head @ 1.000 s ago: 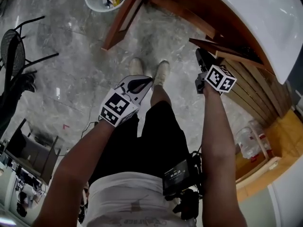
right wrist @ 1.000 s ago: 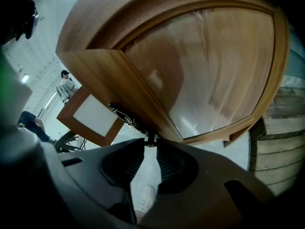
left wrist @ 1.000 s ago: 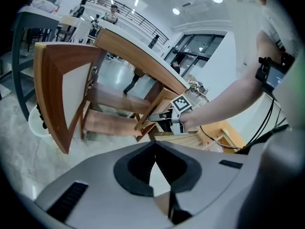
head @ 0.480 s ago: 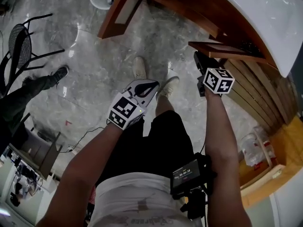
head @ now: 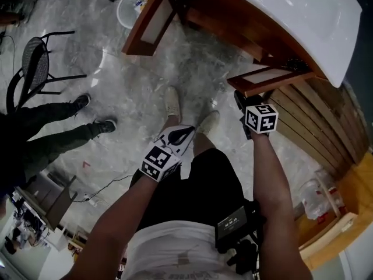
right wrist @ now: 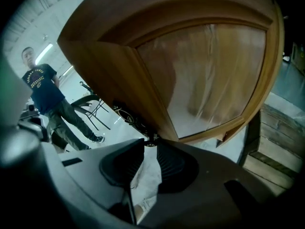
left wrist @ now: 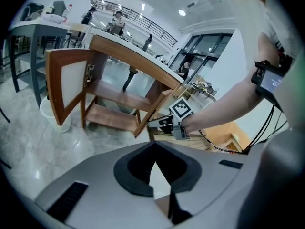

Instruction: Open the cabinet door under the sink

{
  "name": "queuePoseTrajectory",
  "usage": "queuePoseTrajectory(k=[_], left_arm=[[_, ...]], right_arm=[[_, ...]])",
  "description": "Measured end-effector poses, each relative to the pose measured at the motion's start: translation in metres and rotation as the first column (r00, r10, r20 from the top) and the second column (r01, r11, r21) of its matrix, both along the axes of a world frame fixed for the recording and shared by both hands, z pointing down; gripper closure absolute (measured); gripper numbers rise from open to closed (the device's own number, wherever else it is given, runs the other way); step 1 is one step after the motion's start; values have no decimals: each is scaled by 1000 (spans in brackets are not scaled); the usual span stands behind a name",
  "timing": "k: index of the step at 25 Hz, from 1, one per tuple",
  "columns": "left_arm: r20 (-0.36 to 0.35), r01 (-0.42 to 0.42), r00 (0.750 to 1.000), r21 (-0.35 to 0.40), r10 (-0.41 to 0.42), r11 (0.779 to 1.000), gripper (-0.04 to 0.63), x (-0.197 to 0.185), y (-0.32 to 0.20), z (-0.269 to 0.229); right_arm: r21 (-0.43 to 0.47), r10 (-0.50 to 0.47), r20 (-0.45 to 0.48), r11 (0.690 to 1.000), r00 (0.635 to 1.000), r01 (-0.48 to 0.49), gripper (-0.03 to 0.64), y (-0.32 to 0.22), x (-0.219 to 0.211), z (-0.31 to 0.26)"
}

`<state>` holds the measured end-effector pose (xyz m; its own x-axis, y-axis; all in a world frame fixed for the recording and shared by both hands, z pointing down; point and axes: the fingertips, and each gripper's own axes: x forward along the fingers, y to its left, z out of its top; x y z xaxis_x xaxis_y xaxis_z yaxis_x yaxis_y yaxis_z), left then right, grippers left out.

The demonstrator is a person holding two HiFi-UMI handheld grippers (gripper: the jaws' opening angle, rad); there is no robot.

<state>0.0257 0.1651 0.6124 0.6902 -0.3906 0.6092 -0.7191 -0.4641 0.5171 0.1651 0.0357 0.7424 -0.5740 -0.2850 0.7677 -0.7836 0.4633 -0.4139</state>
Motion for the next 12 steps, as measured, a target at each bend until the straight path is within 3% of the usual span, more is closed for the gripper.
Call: queuePoseTrajectory(k=[8, 12], left_arm=[[43, 1, 999, 36, -3, 999, 584, -2, 17, -6], [45, -6, 999, 57, 4, 998, 584, 5, 23, -15]], right_arm=[[25, -33, -67, 999, 997, 35, 526, 38, 35, 1], [40, -101, -129, 993, 986, 107, 526, 46, 43, 0]])
